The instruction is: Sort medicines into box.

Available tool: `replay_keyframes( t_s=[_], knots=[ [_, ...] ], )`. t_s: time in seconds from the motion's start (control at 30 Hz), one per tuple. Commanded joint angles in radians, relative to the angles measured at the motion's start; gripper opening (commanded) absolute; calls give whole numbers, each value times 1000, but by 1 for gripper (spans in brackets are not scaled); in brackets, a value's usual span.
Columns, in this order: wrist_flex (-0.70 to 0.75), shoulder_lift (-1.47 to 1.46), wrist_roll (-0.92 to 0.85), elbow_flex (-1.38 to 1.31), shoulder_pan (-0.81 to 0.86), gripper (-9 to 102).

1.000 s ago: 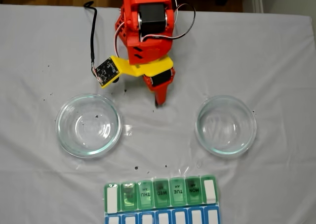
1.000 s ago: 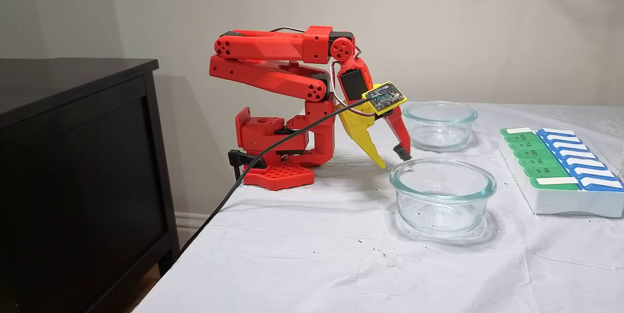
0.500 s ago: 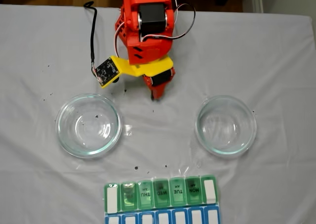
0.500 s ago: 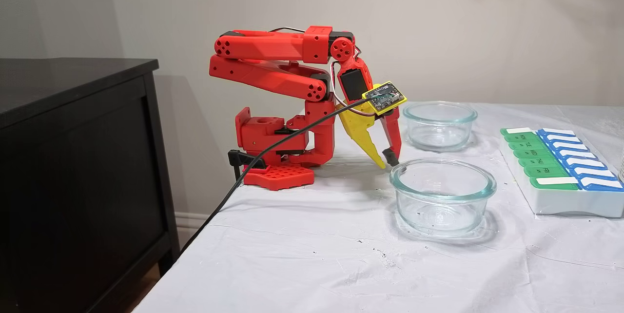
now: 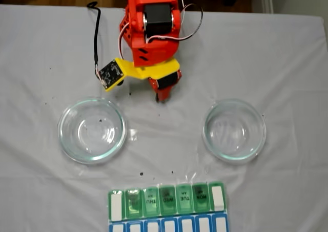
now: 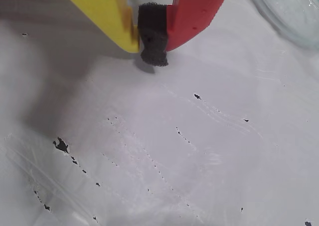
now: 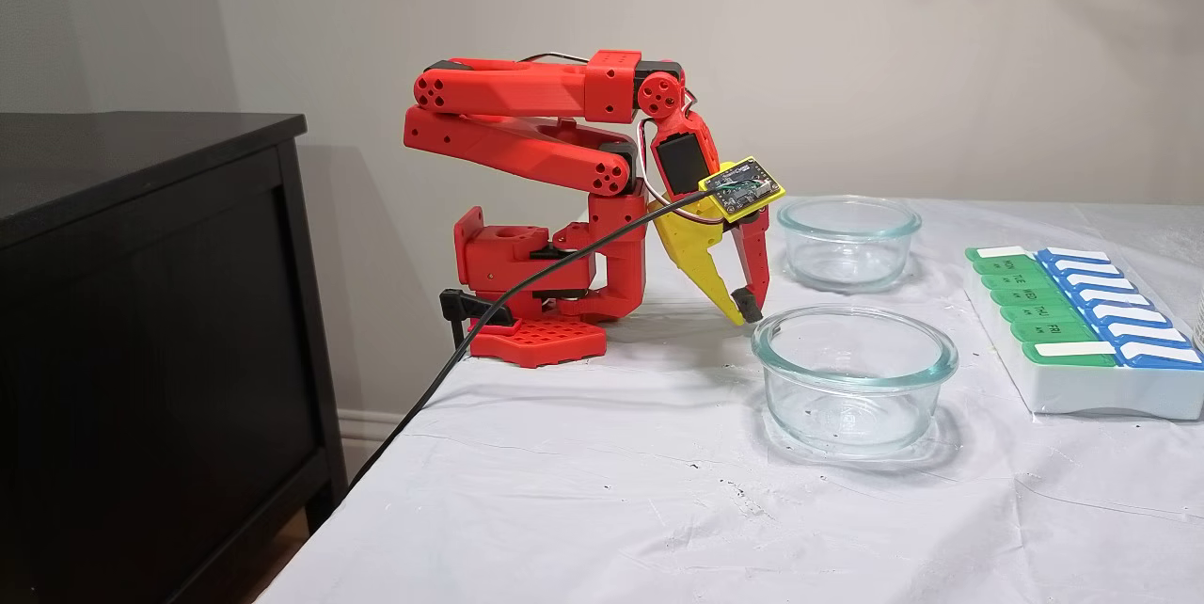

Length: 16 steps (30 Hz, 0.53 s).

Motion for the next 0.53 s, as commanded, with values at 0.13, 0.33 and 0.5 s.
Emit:
replay_keyframes(
  t_s=[0.13, 0.33, 0.5],
  knots=[
    [9, 9, 3, -55, 2, 1],
    [9, 9, 3, -55, 2, 1],
    [9, 9, 3, -55, 2, 1]
  ],
)
